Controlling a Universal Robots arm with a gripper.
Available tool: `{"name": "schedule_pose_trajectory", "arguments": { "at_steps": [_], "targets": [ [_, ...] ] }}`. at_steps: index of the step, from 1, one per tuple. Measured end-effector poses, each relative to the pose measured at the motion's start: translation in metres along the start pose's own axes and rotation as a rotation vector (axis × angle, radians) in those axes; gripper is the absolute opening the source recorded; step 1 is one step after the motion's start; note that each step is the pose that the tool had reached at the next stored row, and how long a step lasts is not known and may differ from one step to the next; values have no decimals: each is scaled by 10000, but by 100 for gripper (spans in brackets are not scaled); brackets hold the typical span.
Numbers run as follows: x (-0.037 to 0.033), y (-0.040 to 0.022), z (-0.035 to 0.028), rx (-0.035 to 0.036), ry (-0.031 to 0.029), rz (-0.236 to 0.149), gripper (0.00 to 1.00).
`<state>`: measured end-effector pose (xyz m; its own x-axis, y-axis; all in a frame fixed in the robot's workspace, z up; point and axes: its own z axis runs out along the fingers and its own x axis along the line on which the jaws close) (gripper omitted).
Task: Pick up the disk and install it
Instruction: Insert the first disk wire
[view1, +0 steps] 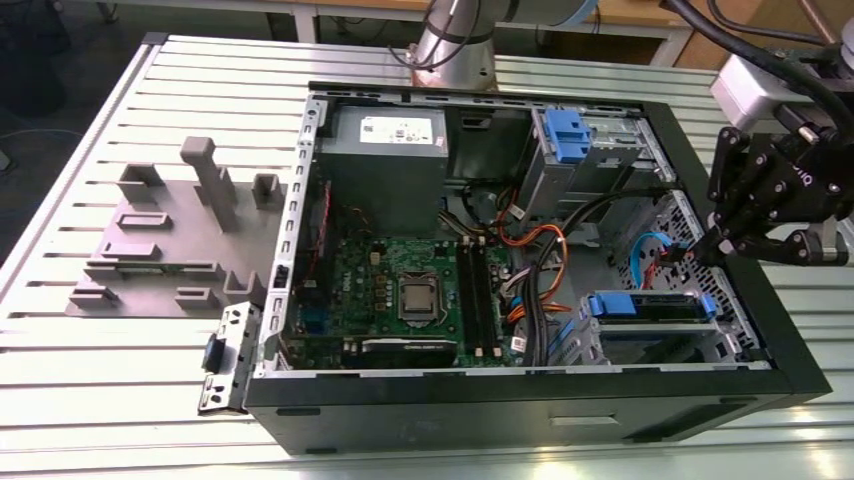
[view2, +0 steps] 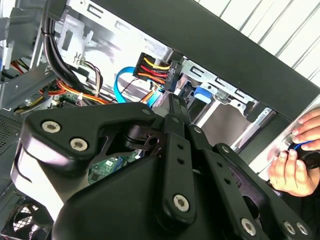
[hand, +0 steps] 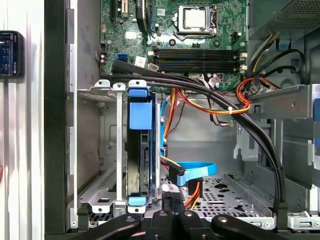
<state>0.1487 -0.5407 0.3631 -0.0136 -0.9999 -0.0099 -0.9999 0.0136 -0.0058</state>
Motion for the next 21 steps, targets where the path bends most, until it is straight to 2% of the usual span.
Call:
{"name": "schedule_pose_trajectory", "arguments": {
  "at_steps": [1, 6, 9, 21],
  "targets": [
    [-17, 0, 3, 1, 78, -11, 11],
    [-27, 0, 6, 0, 136, -237, 11],
    [-28, 0, 6, 0, 142, -361, 11],
    [-29, 0, 6, 0, 140, -392, 11]
  ]
}}
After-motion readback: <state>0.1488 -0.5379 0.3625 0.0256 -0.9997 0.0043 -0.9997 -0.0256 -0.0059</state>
